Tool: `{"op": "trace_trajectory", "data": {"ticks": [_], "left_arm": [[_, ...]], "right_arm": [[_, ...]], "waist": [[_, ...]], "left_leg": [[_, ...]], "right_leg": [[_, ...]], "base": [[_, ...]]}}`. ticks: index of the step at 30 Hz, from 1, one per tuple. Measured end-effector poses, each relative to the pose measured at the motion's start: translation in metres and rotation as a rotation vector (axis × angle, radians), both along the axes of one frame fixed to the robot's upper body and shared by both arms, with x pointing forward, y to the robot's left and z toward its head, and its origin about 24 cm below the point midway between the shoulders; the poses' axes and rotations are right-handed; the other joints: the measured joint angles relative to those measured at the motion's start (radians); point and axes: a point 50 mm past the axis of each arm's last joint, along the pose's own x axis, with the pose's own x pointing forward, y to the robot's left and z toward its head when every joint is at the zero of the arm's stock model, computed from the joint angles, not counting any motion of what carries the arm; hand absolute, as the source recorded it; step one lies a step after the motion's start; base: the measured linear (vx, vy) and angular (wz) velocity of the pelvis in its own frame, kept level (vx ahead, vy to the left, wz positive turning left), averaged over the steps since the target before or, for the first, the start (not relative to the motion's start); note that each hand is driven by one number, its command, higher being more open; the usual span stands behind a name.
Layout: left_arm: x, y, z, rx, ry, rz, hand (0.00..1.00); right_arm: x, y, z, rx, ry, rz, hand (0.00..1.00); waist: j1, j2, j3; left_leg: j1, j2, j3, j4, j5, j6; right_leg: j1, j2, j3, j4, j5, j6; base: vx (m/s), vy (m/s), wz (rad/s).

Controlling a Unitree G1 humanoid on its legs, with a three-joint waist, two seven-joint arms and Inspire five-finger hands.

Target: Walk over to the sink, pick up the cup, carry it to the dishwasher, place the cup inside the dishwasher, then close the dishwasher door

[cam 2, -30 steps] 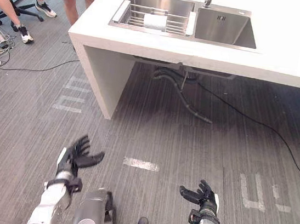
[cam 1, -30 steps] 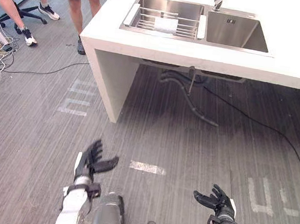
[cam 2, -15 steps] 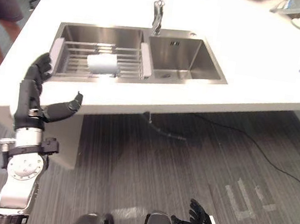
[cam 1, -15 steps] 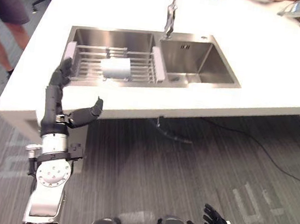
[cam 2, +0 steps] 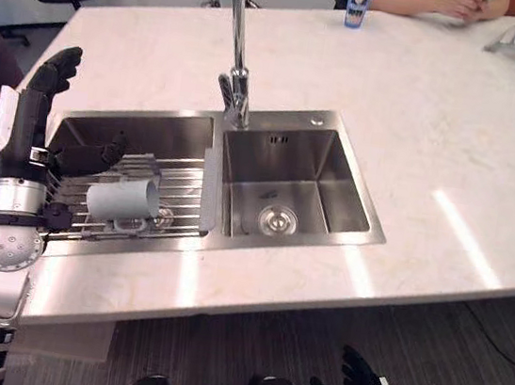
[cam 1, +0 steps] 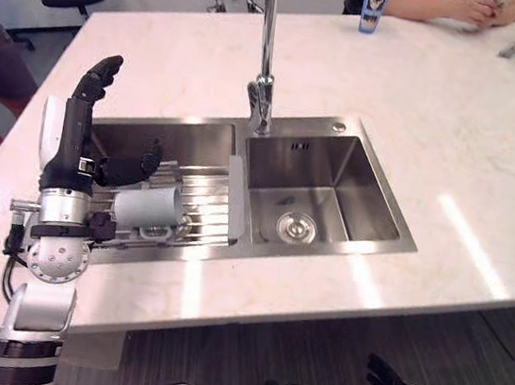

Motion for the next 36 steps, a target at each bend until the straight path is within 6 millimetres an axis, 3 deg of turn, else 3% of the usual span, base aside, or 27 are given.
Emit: {"op": "trace_trajectory", "data": {"ticks": [2,3,4,5,7,9,13,16,18,29,36], "left_arm": [[0.000,0.002,0.002,0.041,0.009,0.016,0.90],[0.000,0.002,0.002,0.067,0.022,0.017,0.90],[0.001,0.001,0.001,0.104,0.039,0.015,0.90],[0.002,0.002,0.001,0.128,0.051,0.018,0.90],[0.004,0.010,-0.002,0.199,0.111,0.033,0.90],[0.006,0.016,-0.006,0.217,0.164,0.050,0.90],[0.011,-0.006,-0.013,0.346,0.245,-0.089,0.90],[0.015,-0.020,-0.033,0.383,0.333,-0.179,0.90],[0.016,-0.021,-0.041,0.386,0.375,-0.199,0.90],[0.008,-0.016,-0.061,0.384,0.480,-0.218,0.90],[0.002,-0.015,-0.067,0.371,0.509,-0.226,0.90]], "right_arm": [[-0.004,0.002,-0.001,0.005,0.011,-0.009,0.90],[-0.007,0.001,-0.002,0.005,0.017,-0.013,0.90],[-0.012,-0.001,-0.002,0.000,0.031,-0.022,0.90],[-0.014,0.001,-0.004,0.010,0.041,-0.033,0.90],[-0.022,0.011,-0.010,0.046,0.059,-0.061,0.90],[-0.022,0.013,-0.011,0.055,0.063,-0.063,0.90],[0.003,0.022,-0.020,0.043,0.052,-0.014,0.90],[0.025,0.040,-0.026,0.053,0.041,0.062,0.90],[0.030,0.049,-0.028,0.068,0.034,0.083,0.90],[0.024,0.050,-0.044,0.048,0.138,0.079,0.90],[0.020,0.050,-0.049,0.048,0.177,0.079,0.90]], "waist": [[0.007,0.002,-0.003],[0.007,0.006,-0.006],[0.005,0.023,-0.013],[0.003,0.020,-0.017],[0.005,-0.012,-0.032],[0.007,-0.017,-0.034],[0.015,-0.022,-0.046],[0.014,-0.016,-0.060],[0.016,-0.010,-0.066],[0.033,-0.008,-0.080],[0.036,-0.006,-0.106]], "left_leg": [[-0.014,-0.035,0.005,-0.192,0.006,0.005],[-0.010,-0.058,0.002,-0.297,0.058,0.009],[-0.009,-0.072,-0.005,-0.399,0.179,0.006],[0.008,-0.075,-0.002,-0.418,0.173,-0.003],[0.035,-0.118,0.001,-0.490,0.184,0.003],[0.057,-0.143,0.004,-0.535,0.200,0.013],[0.104,-0.176,0.000,-0.662,0.263,0.019],[0.120,-0.177,-0.006,-0.714,0.291,0.013],[0.120,-0.176,-0.011,-0.725,0.296,0.012],[0.144,-0.181,-0.022,-0.738,0.298,0.015],[0.149,-0.197,-0.041,-0.793,0.344,0.037]], "right_leg": [[0.012,-0.013,0.003,-0.006,-0.008,0.014],[0.012,-0.017,0.001,0.000,-0.017,0.028],[0.007,-0.009,-0.002,0.017,-0.036,0.047],[0.006,-0.012,-0.001,0.027,-0.045,0.050],[-0.019,-0.047,0.006,0.061,-0.071,0.066],[-0.017,-0.061,0.009,0.061,-0.076,0.073],[-0.020,-0.078,-0.001,0.042,-0.074,0.083],[-0.017,-0.072,-0.009,0.033,-0.071,0.086],[-0.017,-0.068,-0.012,0.033,-0.070,0.085],[0.028,-0.066,-0.012,-0.017,-0.044,0.088],[0.033,-0.071,-0.028,-0.064,-0.003,0.102]], "base": [[0.21,0.056,0.01],[0.19,0.118,0.10],[0.15,0.121,0.13],[0.15,0.125,0.14],[0.10,0.088,0.07],[0.05,0.046,0.05],[-0.01,0.023,0.11],[-0.01,-0.041,0.07],[0.02,-0.048,0.06],[0.00,-0.008,0.02],[-0.08,0.028,0.08]]}}
